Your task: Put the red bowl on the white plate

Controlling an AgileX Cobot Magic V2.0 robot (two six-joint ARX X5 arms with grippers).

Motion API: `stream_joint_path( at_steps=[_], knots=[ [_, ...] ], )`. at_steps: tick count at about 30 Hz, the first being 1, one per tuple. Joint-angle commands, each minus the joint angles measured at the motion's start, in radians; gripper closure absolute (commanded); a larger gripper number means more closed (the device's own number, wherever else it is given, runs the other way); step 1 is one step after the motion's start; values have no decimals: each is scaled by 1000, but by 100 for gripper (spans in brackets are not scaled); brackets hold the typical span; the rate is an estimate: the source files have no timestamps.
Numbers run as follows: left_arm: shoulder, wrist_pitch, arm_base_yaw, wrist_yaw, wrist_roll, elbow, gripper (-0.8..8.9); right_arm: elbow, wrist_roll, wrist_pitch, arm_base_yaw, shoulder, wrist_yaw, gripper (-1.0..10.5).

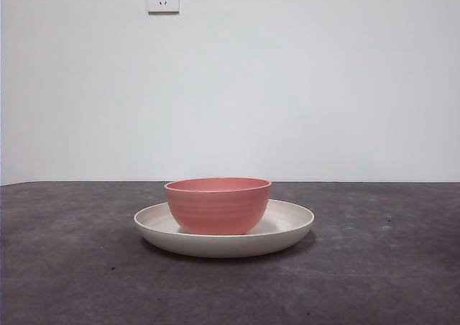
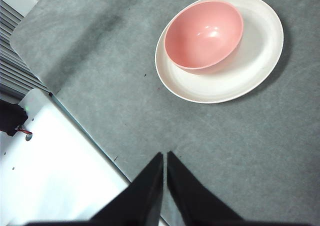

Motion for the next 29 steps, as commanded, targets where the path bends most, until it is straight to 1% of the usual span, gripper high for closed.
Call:
stream_joint_path(
  at_steps=[1,5,11,18,26,29],
  knots=[
    [-66,16,17,-14,4,-90,805,19,-15,10,7,7,-2,940],
    [-175,17,39,-22,-13,-235,805,19,-15,10,7,7,-2,940],
    [-278,8,54,-24,-31,-371,805,19,-15,10,7,7,-2,940],
    [-318,6,54,-25,-38,-449,805,19,-15,10,7,7,-2,940],
    [-318,-85,54,-25,-53,-487,805,19,-15,10,7,6,-2,940],
    [-318,-80,54,-25,-55,-487,805,19,-15,10,7,7,-2,940]
  ],
)
